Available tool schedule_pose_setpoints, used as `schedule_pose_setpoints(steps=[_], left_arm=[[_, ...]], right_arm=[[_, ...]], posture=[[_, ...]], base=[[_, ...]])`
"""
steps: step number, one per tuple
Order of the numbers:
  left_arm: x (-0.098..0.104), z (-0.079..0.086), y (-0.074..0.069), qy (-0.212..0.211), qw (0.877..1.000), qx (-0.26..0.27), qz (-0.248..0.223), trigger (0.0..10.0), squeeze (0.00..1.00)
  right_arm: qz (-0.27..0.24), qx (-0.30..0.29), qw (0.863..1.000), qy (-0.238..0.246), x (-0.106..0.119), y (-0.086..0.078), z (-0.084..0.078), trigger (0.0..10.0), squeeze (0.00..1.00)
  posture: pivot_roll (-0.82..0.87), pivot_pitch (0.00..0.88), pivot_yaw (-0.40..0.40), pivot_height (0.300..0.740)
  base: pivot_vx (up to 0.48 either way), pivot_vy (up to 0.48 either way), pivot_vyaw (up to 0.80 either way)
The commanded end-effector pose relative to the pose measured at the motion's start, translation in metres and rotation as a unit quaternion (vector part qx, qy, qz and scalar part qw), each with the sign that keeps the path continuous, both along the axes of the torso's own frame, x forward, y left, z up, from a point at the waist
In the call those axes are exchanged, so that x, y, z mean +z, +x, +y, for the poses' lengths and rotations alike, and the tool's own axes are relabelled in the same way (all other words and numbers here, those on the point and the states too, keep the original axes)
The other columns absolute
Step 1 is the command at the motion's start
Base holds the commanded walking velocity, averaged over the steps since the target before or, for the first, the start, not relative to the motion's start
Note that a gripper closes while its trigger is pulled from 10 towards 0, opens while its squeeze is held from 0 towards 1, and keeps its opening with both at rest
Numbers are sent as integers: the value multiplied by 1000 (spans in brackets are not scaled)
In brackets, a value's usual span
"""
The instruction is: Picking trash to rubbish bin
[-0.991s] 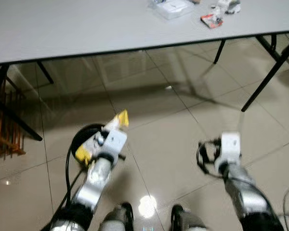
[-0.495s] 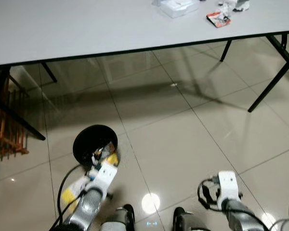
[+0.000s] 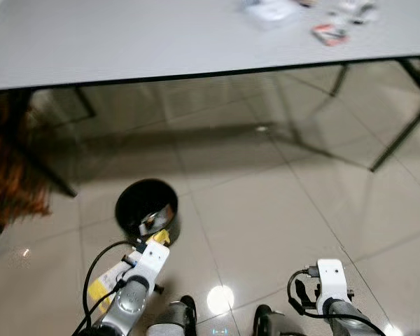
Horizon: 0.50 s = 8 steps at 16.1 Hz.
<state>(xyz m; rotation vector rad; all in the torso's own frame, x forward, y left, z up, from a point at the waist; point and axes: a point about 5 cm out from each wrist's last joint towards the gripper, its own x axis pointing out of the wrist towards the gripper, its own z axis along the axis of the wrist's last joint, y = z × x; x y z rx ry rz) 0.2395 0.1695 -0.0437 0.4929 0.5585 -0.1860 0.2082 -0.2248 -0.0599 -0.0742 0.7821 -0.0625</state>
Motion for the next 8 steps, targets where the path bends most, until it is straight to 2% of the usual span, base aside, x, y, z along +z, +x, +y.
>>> schedule_pose_setpoints(steps=[1, 8], left_arm=[[-8, 5, -11, 12, 1000, 2, 19, 10000, 0], [-6, 5, -9, 13, 1000, 2, 13, 10000, 0]], right_arm=[[4, 7, 1000, 2, -2, -3, 3, 10000, 0], [6, 14, 1000, 2, -3, -4, 4, 10000, 0]], posture=[[43, 192, 77, 740], [50, 210, 70, 740]], base=[[0, 0, 800], [0, 0, 800]])
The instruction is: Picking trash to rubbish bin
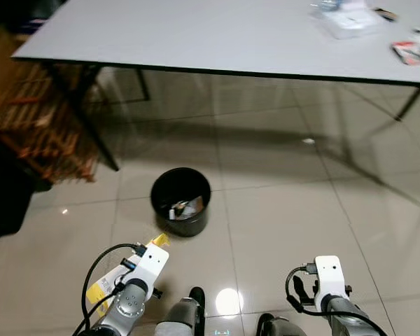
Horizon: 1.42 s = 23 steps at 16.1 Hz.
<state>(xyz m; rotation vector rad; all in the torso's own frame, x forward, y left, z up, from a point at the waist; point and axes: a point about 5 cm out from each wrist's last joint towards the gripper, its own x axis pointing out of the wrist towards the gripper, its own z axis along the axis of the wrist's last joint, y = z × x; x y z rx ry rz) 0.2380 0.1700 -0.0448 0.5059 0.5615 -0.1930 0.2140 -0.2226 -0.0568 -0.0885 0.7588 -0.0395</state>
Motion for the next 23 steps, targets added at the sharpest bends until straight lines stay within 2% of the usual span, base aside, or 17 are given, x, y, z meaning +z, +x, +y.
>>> schedule_pose_setpoints(steps=[1, 13, 16, 23], left_arm=[[-5, 5, -8, 8, 1000, 6, 11, 10000, 0], [-5, 6, -7, 11, 1000, 9, 12, 10000, 0], [-5, 6, -8, -4, 1000, 16, 10, 10000, 0], [-5, 5, -9, -9, 1000, 20, 9, 10000, 0]], right_arm=[[16, 1, 1000, 3, -6, -9, 2, 10000, 0], [8, -3, 1000, 10, -5, -8, 2, 10000, 0], [0, -18, 1000, 17, -3, -6, 0, 10000, 0], [4, -18, 1000, 19, -5, -7, 1, 10000, 0]], posture=[[51, 216, 67, 740], [60, 234, 64, 740], [60, 236, 65, 740], [59, 238, 65, 740]], base=[[0, 0, 800], [0, 0, 800], [0, 0, 0], [0, 0, 0]])
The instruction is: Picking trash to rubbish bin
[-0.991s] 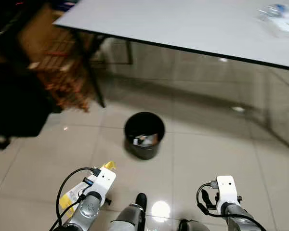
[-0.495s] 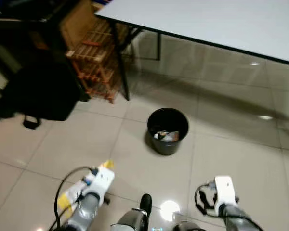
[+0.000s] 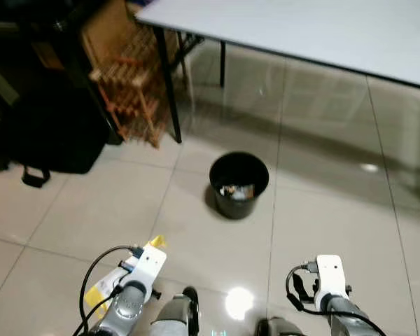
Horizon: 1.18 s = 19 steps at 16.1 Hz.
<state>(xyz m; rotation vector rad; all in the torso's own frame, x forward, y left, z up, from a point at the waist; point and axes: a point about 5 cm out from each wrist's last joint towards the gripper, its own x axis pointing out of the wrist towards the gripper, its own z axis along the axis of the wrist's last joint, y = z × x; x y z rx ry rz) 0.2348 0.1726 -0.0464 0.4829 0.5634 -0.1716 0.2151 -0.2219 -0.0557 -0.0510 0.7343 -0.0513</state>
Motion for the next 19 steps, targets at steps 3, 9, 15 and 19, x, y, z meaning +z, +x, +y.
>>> schedule_pose_setpoints(steps=[3, 9, 15, 19], left_arm=[[-3, 4, -6, -13, 1000, 19, 6, 10000, 0], [-5, 7, -7, 2, 1000, 17, 16, 10000, 0], [-5, 4, -7, -6, 1000, 9, 17, 10000, 0], [-4, 5, -6, -5, 1000, 9, 18, 10000, 0]], right_arm=[[19, -8, 1000, 5, -7, -11, 0, 10000, 0], [22, -15, 1000, 7, -9, -15, -2, 10000, 0], [24, -19, 1000, 8, -9, -15, -3, 10000, 0], [20, -22, 1000, 10, -8, -15, -2, 10000, 0]], posture=[[56, 234, 68, 740], [47, 239, 74, 740], [51, 241, 73, 740], [51, 241, 75, 740]], base=[[0, 0, 0], [282, 0, 0], [54, 0, 0], [0, 0, 0]])
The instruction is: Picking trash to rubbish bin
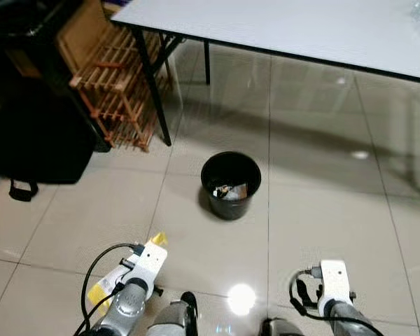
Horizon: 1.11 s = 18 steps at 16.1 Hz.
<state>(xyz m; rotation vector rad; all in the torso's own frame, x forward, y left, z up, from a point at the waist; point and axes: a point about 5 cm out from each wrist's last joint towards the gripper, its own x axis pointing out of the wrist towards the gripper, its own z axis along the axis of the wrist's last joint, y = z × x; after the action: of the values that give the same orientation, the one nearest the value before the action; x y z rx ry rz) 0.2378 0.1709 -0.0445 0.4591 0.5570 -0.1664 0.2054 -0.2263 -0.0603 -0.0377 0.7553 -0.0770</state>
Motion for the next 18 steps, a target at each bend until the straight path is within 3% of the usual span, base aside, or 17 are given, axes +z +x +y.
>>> schedule_pose_setpoints(steps=[1, 12, 18], left_arm=[[-6, 6, -9, 5, 1000, 4, 21, 10000, 0], [-6, 8, -9, 5, 1000, 8, 22, 10000, 0], [-6, 8, -8, 11, 1000, 5, 21, 10000, 0]], right_arm=[[10, -8, 1000, 9, -4, -5, 2, 10000, 0], [9, -8, 1000, 10, -4, -6, 2, 10000, 0], [11, -9, 1000, 10, -5, -7, 3, 10000, 0]], posture=[[52, 241, 75, 740], [53, 245, 75, 740], [53, 246, 75, 740]], base=[[0, 0, 0], [0, 0, 0], [319, 0, 0]])
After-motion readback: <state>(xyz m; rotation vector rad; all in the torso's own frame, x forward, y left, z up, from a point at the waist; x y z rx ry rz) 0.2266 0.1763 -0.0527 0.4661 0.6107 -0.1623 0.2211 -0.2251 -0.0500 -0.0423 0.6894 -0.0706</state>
